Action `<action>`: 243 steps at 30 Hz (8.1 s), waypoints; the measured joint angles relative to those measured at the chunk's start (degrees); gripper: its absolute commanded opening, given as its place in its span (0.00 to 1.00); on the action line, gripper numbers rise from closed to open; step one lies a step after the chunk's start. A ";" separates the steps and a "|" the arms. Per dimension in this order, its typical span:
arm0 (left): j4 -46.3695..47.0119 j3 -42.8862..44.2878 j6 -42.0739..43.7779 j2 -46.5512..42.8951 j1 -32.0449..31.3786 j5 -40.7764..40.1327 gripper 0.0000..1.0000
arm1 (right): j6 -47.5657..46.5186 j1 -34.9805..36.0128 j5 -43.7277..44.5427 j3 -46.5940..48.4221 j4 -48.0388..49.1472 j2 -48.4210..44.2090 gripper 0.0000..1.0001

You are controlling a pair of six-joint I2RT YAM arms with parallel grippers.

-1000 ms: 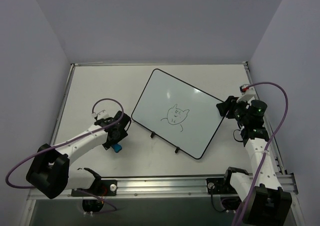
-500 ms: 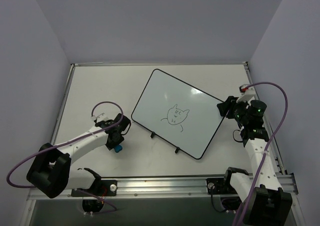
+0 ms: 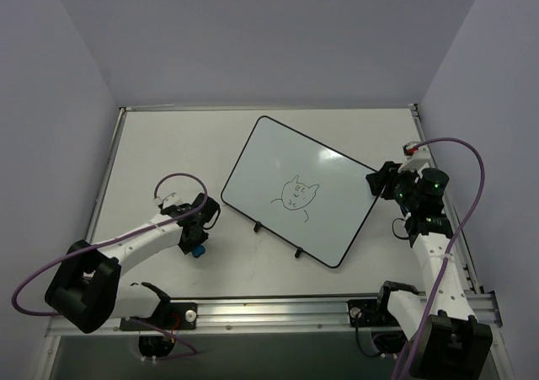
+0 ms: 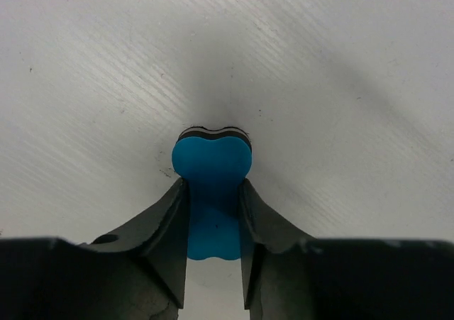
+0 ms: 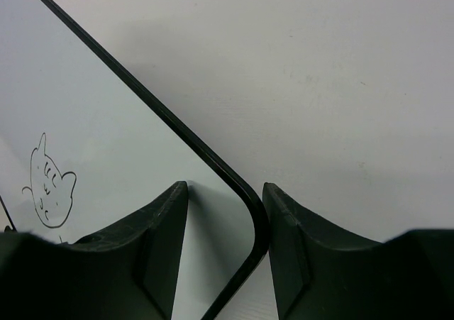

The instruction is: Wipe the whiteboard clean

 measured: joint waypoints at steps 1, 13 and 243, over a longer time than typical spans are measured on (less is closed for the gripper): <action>0.09 0.00 -0.02 0.00 0.00 0.02 0.12 | -0.02 0.00 0.02 0.00 -0.02 0.00 0.41; 5.07 6.43 13.42 -8.94 -8.13 -1.86 0.02 | -0.70 0.87 1.40 0.15 -0.92 -1.09 0.41; 57.94 22.67 42.93 25.11 -33.35 -8.24 0.02 | 11.72 9.18 16.35 6.54 -18.73 -7.50 0.47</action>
